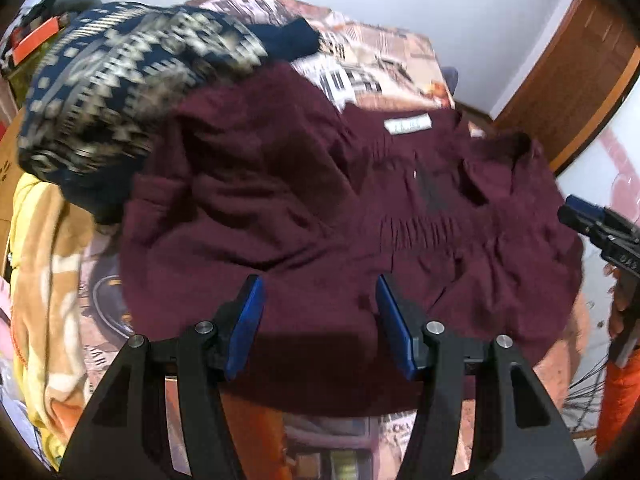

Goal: Fold large clothes

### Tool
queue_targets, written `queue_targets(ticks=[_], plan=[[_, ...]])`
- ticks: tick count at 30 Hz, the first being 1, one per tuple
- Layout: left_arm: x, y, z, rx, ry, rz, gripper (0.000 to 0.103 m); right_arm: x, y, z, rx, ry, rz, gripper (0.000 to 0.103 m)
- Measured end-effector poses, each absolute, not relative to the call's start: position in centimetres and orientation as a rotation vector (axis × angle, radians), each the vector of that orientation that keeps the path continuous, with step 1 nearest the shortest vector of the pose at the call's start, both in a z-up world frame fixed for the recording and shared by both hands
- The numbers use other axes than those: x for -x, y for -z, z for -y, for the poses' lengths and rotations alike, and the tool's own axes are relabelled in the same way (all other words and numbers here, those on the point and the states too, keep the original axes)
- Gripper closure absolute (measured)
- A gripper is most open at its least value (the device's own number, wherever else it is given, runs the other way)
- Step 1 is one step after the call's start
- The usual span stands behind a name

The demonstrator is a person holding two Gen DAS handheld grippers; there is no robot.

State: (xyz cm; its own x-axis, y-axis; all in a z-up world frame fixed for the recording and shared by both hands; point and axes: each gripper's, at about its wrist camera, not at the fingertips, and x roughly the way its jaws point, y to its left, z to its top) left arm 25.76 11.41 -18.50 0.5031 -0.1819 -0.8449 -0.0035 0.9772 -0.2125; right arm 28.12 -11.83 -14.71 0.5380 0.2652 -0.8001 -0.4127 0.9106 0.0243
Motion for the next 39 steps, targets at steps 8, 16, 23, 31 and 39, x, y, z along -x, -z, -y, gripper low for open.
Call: queue_targets(ticks=[8,16,23,31,39], plan=[[-25.5,22.0,-9.7,0.162,0.063,-1.047,0.044,-27.6,18.1,11.7,0.188,-0.404,-0.996,0.043],[-21.8,19.9,-11.0,0.183,0.021,-1.002,0.044,-26.1,16.8,12.1,0.195,-0.395,-0.965,0.04],[-19.0,16.7,-14.2,0.287,-0.046,-0.936,0.044,-24.7,14.3,11.6,0.201,-0.418,-0.894,0.04],[-17.4,17.6,-18.8,0.592,-0.071,-0.912,0.044,-23.6,12.6,9.7,0.192,-0.454,-0.833,0.039],[-17.8,23.9,-20.5,0.923,-0.01,-0.981,0.044,-23.5,14.6,7.6,0.232,-0.468,-0.873,0.039]])
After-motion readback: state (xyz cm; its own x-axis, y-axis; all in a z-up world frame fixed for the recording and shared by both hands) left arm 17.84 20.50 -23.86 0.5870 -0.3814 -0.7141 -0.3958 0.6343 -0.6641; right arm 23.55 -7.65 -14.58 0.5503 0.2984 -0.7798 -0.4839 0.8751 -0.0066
